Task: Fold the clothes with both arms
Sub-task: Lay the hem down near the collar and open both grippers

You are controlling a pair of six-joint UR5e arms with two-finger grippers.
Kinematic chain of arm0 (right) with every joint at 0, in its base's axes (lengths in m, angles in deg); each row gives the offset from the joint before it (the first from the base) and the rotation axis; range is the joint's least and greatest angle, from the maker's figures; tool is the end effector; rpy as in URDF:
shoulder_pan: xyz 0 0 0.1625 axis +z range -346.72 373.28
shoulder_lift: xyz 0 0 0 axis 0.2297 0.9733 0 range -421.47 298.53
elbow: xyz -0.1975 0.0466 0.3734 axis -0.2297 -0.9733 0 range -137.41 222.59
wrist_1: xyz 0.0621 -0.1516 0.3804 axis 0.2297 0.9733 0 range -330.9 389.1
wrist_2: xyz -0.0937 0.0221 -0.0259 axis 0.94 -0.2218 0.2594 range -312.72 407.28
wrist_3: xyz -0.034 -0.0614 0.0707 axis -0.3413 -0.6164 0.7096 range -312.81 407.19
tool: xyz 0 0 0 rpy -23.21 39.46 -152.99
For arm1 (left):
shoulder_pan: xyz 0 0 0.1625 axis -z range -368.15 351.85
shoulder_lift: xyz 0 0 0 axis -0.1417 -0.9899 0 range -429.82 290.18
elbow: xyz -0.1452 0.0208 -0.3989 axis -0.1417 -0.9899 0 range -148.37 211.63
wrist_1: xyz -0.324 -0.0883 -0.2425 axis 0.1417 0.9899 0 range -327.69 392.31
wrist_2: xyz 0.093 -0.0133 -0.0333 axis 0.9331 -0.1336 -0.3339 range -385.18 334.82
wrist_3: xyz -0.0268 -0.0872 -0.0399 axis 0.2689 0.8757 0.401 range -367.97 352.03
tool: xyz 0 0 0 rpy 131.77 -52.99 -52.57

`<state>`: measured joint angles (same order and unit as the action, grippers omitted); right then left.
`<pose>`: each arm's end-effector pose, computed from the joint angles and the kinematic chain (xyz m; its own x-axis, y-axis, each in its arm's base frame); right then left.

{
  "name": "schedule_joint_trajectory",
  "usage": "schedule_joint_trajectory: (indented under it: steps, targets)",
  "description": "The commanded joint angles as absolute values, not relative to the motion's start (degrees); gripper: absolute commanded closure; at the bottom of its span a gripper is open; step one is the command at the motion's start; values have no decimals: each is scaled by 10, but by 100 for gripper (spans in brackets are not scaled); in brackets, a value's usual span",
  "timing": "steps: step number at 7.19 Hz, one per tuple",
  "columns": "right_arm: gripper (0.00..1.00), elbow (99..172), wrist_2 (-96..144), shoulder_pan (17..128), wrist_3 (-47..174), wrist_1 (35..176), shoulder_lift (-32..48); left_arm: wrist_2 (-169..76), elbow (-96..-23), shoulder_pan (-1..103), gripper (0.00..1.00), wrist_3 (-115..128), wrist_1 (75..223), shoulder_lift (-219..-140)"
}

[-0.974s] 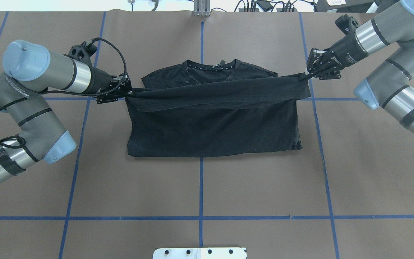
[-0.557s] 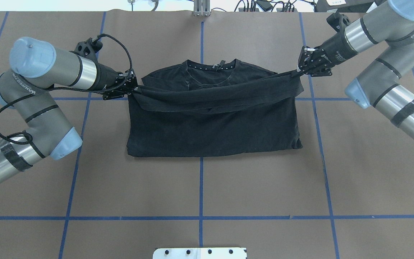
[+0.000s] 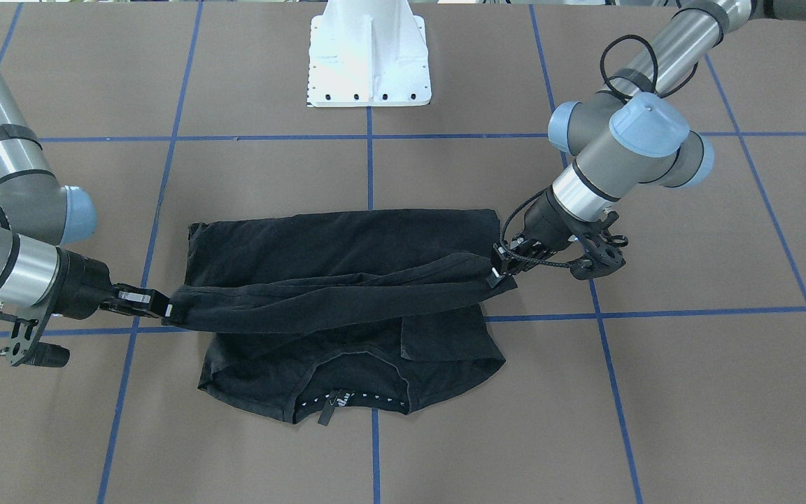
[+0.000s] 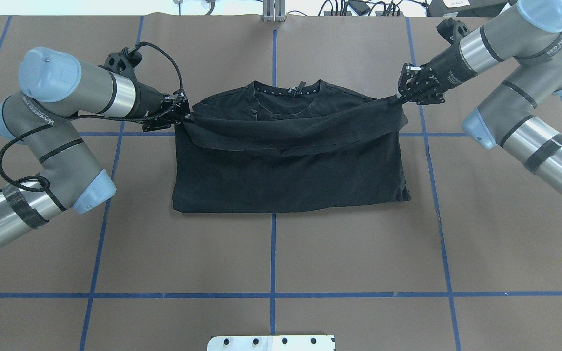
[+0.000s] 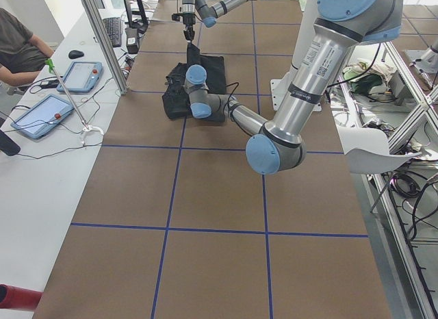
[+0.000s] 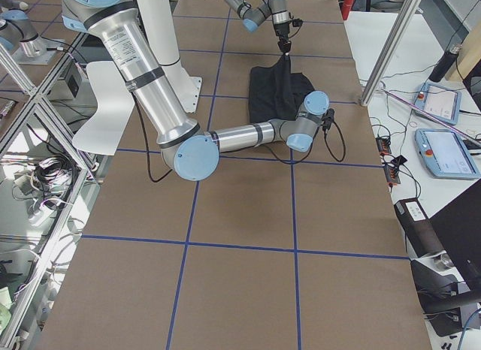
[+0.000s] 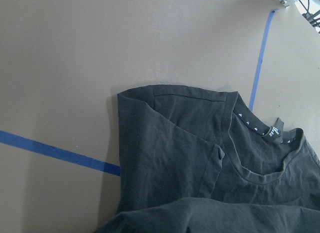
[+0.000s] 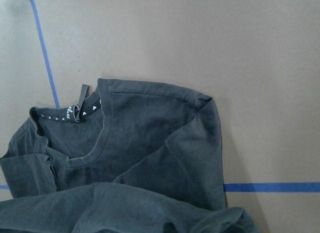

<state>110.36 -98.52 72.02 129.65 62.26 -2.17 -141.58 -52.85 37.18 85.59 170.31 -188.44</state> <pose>-0.3183 -0.6224 0.4030 0.2268 0.2315 0.9460 -0.0613 0.9728 -0.2233 0.4155 -0.5469 0.3163 0.2061 -0.2875 -0.9353 0.3546 0.9128 -0.2025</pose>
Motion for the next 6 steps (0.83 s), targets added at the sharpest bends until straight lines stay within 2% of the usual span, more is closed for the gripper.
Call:
schedule_joint_trajectory:
  steps: [1, 4, 5, 6]
  targets:
    - [0, 1100, -984, 724, 1297, 631, -21, -1400, -522, 373, 0, 853, 1701, -1880]
    - [0, 1117, -1004, 730, 1308, 635, -14, -1406, -545, 383, 0, 827, 1697, -1869]
    - [0, 1150, -1016, 724, 1319, 642, 14, -1422, -582, 383, 0, 827, 1697, -1842]
    - [0, 1199, -1006, 685, 1324, 642, 76, -1432, -615, 386, 0, 827, 1696, -1819]
